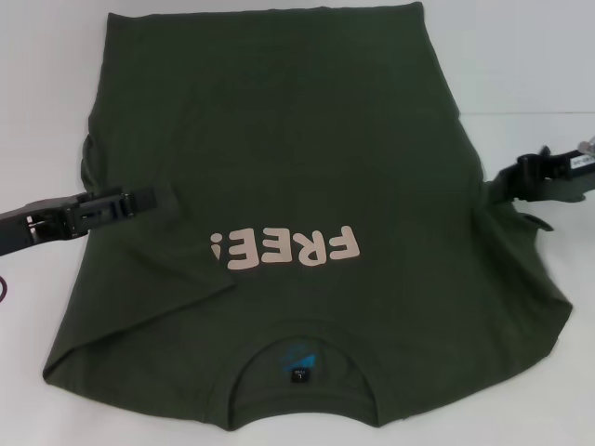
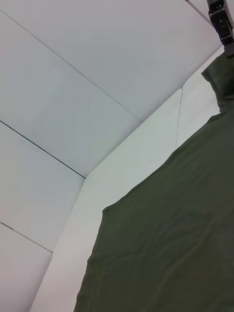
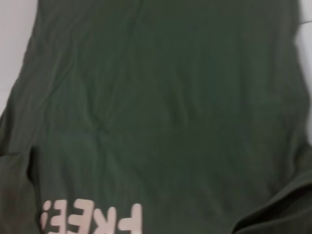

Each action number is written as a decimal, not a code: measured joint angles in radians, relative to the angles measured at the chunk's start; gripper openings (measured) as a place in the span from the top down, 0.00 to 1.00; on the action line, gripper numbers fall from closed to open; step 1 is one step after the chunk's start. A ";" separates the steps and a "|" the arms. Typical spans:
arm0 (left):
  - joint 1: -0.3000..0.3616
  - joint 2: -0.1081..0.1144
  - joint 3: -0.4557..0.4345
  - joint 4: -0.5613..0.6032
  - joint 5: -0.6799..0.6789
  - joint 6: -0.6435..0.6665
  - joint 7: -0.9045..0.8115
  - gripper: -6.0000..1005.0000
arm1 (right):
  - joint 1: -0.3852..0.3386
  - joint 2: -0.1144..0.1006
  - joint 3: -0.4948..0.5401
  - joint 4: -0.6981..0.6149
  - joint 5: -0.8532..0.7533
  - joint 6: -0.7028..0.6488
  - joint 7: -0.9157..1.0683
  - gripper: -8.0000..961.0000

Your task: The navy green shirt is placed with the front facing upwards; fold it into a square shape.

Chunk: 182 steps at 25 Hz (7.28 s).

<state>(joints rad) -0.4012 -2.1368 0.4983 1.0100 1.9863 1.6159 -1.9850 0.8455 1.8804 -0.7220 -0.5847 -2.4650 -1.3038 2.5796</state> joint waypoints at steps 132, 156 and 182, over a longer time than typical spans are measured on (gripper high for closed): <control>-0.036 0.071 -0.155 -0.192 0.492 -0.052 -0.593 0.19 | -0.069 -0.004 -0.051 0.002 0.212 -0.063 -0.145 0.10; -0.080 0.076 -0.108 -0.206 0.500 -0.082 -0.569 0.64 | -0.081 -0.006 -0.030 0.002 0.211 -0.068 -0.145 0.10; -0.102 0.085 -0.114 -0.205 0.453 -0.066 -0.491 0.95 | -0.153 -0.044 0.001 -0.082 -0.008 -0.303 -0.215 0.10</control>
<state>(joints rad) -0.5033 -2.0519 0.3840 0.8049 2.4389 1.5502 -2.4763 0.6930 1.8366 -0.7207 -0.6665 -2.4726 -1.6068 2.3644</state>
